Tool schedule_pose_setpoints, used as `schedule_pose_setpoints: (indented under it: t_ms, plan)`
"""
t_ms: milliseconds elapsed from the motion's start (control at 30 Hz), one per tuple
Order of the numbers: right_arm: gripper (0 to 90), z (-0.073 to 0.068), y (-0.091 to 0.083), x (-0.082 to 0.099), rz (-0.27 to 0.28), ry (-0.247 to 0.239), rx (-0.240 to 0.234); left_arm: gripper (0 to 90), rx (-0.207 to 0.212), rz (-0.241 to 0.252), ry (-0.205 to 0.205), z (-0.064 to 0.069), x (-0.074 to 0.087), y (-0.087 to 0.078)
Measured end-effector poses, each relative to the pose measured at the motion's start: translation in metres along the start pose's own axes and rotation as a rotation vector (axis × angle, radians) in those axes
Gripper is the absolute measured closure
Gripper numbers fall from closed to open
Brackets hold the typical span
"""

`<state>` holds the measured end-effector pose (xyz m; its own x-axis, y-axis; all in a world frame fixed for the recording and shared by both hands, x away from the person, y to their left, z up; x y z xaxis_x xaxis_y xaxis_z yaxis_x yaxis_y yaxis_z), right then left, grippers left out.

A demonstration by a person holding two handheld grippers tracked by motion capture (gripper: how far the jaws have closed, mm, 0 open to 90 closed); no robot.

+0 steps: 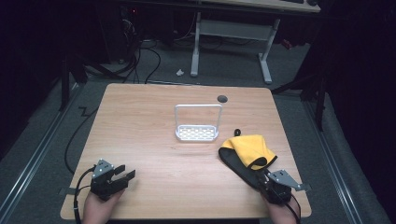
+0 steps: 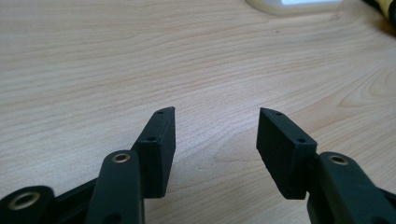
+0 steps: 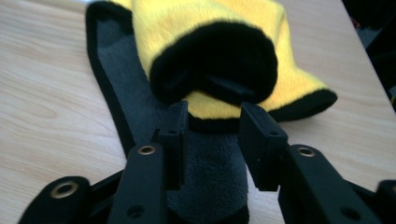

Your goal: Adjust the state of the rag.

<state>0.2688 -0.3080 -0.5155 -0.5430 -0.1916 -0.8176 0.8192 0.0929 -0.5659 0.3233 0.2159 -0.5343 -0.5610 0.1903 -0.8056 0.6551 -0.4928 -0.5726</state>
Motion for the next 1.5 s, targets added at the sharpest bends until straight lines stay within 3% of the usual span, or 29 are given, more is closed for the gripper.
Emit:
schedule_pose_setpoints:
  t_ms: [67, 400, 533, 667, 767, 933, 1033, 1200, 1367, 1400, 1433, 1500]
  plan:
    - [62.7, 0.004, -0.002, 0.0, 0.012, 0.026, -0.006, 45.6, 0.002, 0.012, -0.013, 0.0, -0.001, 0.0]
    - [60.3, 0.009, -0.004, 0.003, 0.011, 0.028, -0.025, 44.9, 0.014, 0.017, -0.039, 0.0, 0.001, -0.001]
    - [60.6, 0.012, -0.003, 0.003, 0.007, 0.044, -0.024, 43.5, 0.048, -0.002, -0.062, -0.001, 0.003, 0.001]
    - [68.1, 0.014, -0.002, 0.003, -0.011, 0.037, -0.027, 43.0, 0.056, -0.001, -0.052, 0.002, 0.002, 0.002]
    - [88.8, 0.015, 0.002, 0.003, -0.036, 0.049, -0.004, 42.9, 0.062, -0.002, -0.041, 0.005, 0.002, 0.003]
    - [90.0, 0.017, 0.016, 0.0, -0.084, 0.028, 0.03, 42.4, 0.07, -0.007, -0.033, 0.008, 0.001, 0.005]
    - [90.0, 0.014, 0.026, 0.002, -0.126, -0.001, 0.003, 42.1, 0.086, -0.006, -0.03, 0.011, 0.001, 0.005]
    - [90.0, -0.002, 0.024, 0.003, -0.131, -0.06, -0.036, 41.7, 0.108, -0.009, -0.009, 0.02, 0.0, 0.006]
    - [90.0, -0.035, 0.022, 0.001, -0.128, -0.151, -0.106, 41.5, 0.131, -0.016, 0.023, 0.032, -0.001, 0.009]
    - [90.0, -0.035, 0.022, 0.001, -0.128, -0.151, -0.106, 41.5, 0.131, -0.016, 0.023, 0.032, -0.001, 0.009]
    - [90.0, -0.048, 0.022, 0.0, -0.125, -0.186, -0.131, 41.4, 0.142, -0.02, 0.035, 0.038, -0.001, 0.01]
    - [90.0, -0.06, 0.022, -0.002, -0.121, -0.213, -0.158, 41.2, 0.154, -0.022, 0.039, 0.042, -0.001, 0.012]
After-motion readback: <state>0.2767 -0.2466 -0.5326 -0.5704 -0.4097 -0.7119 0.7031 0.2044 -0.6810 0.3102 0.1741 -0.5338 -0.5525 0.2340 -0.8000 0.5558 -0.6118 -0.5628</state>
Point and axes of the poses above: each handheld gripper's, and its own axes: y roughly forward along the jaws, x roughly out of its underside, z roughly to its right, the point moved 1 cm from there along y, roughly forward along the jaws
